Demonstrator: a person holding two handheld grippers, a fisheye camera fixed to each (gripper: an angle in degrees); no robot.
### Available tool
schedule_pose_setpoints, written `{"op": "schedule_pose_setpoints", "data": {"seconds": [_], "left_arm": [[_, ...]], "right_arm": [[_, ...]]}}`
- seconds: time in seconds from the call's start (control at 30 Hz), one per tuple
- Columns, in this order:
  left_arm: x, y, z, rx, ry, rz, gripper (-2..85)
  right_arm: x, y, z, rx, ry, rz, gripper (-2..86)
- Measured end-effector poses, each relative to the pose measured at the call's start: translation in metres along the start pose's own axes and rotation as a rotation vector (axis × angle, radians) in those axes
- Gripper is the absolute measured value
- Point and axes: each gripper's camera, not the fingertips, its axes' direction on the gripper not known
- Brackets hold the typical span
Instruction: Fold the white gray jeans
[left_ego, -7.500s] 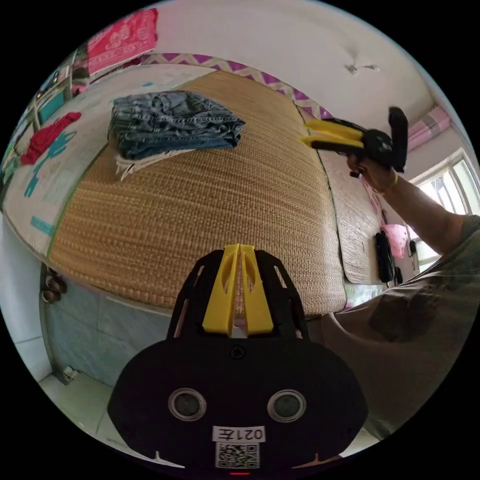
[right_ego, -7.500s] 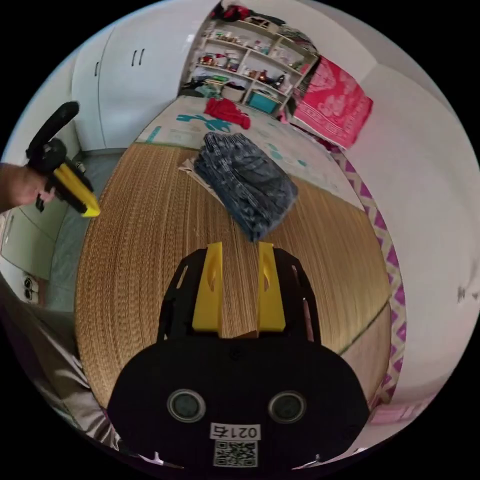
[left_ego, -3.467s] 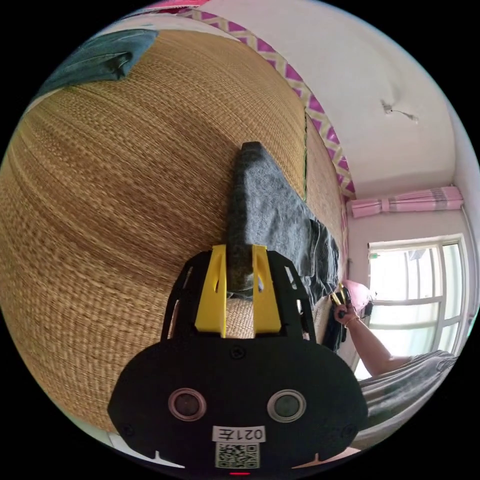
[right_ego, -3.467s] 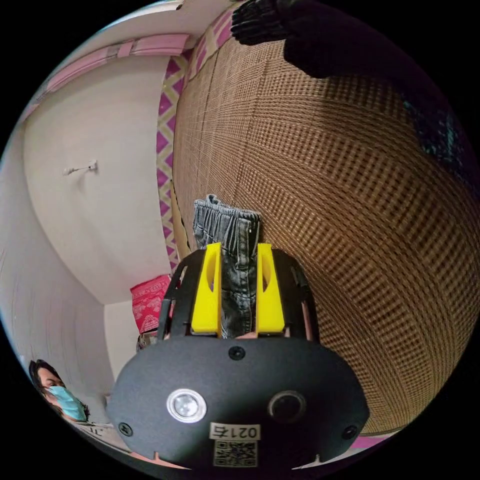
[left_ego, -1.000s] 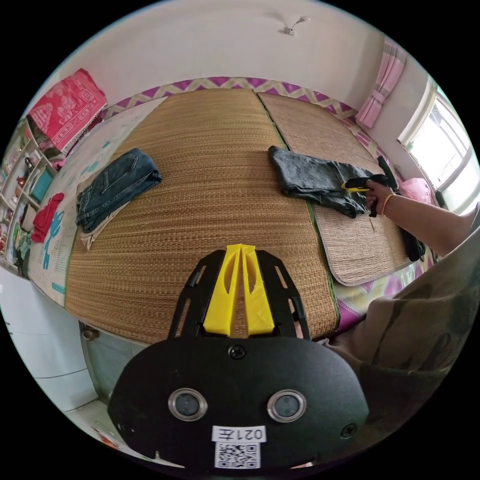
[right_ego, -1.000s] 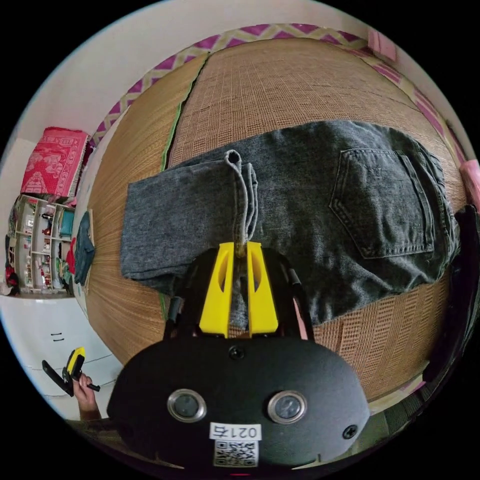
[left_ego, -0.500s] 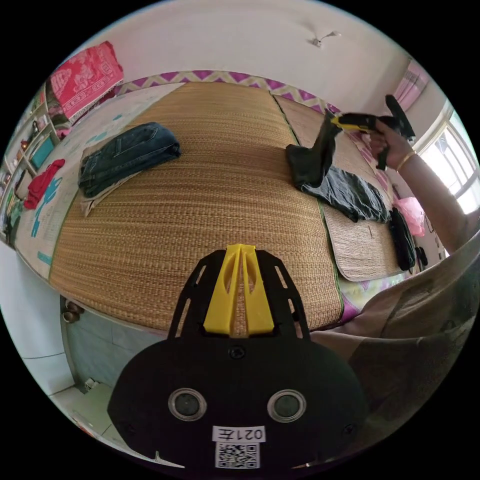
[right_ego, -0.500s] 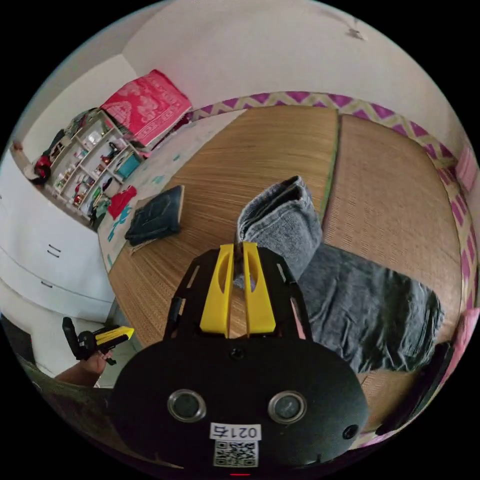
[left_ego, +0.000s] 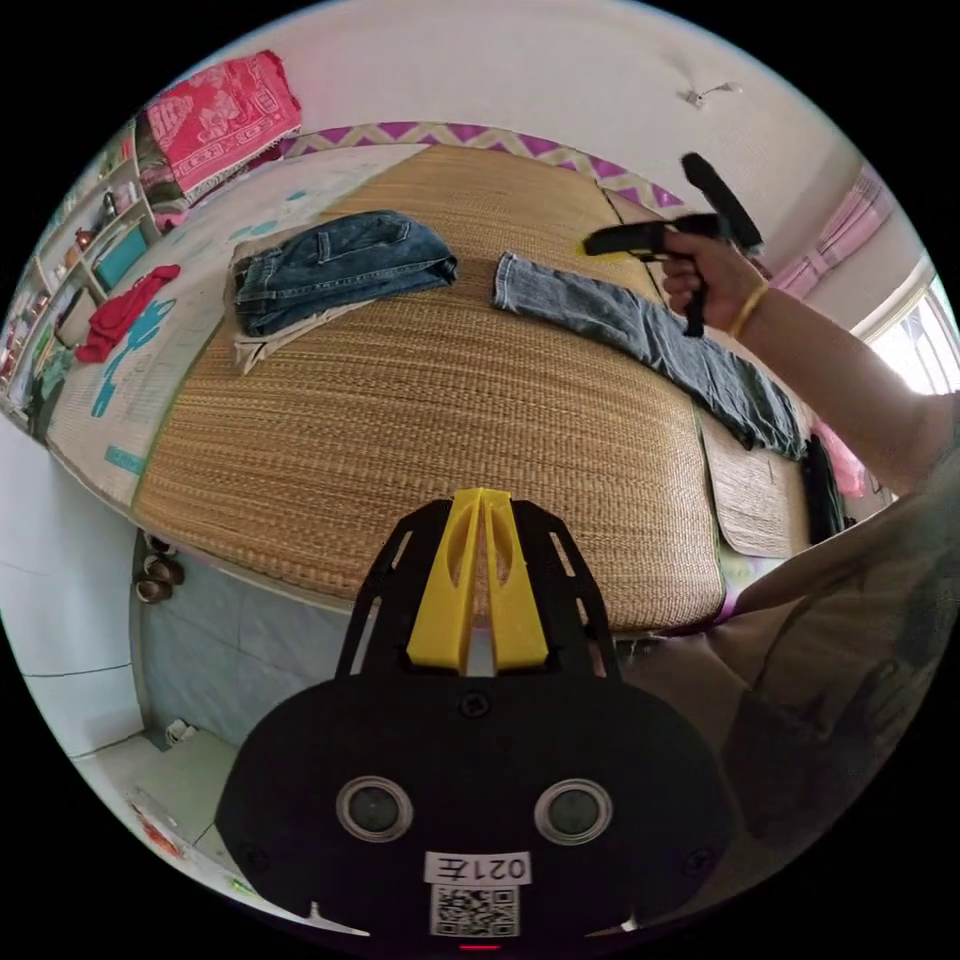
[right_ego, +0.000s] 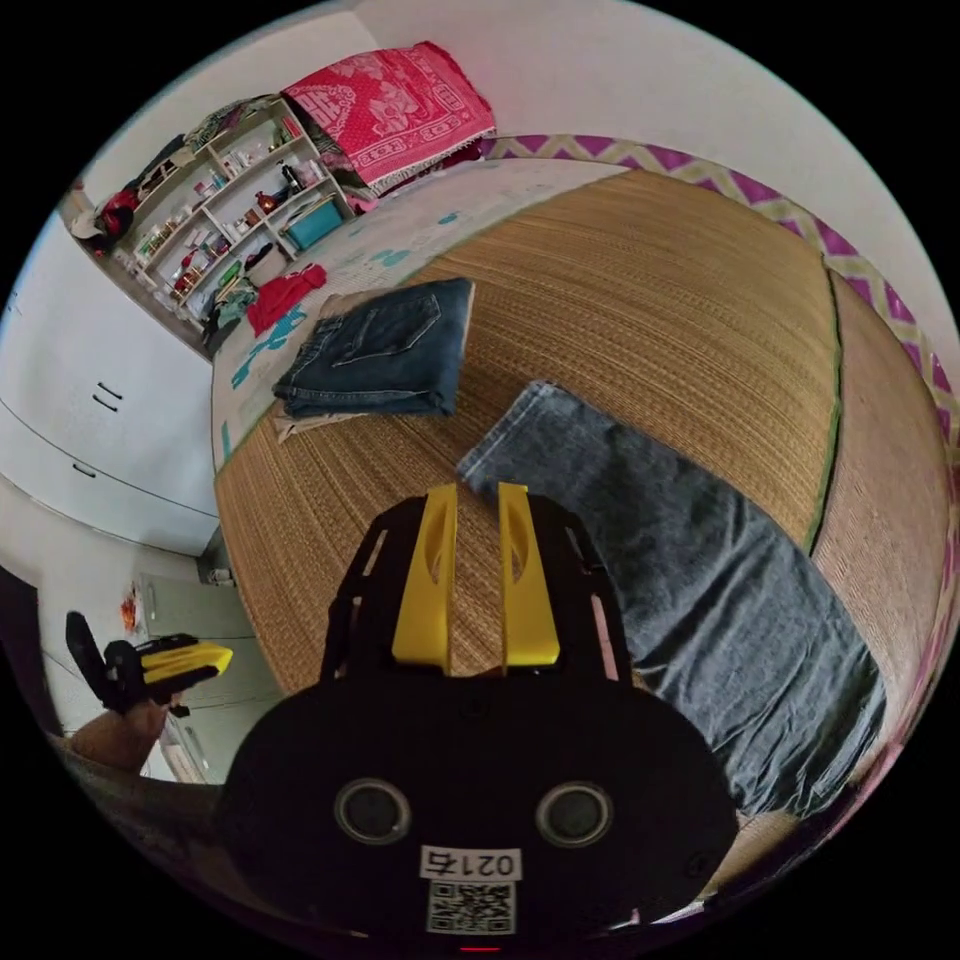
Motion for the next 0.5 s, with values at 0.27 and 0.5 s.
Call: {"op": "schedule_pose_setpoints", "data": {"seconds": [0.27, 0.5], "left_arm": [[0.085, -0.152, 0.074, 0.115, 0.092, 0.268, -0.9], [0.192, -0.312, 0.171, 0.044, 0.093, 0.492, -0.9]], "right_arm": [[0.162, 0.072, -0.081, -0.009, 0.142, -0.001, 5.6], [0.330, 0.113, -0.121, -0.142, 0.225, -0.001, 9.9]]}}
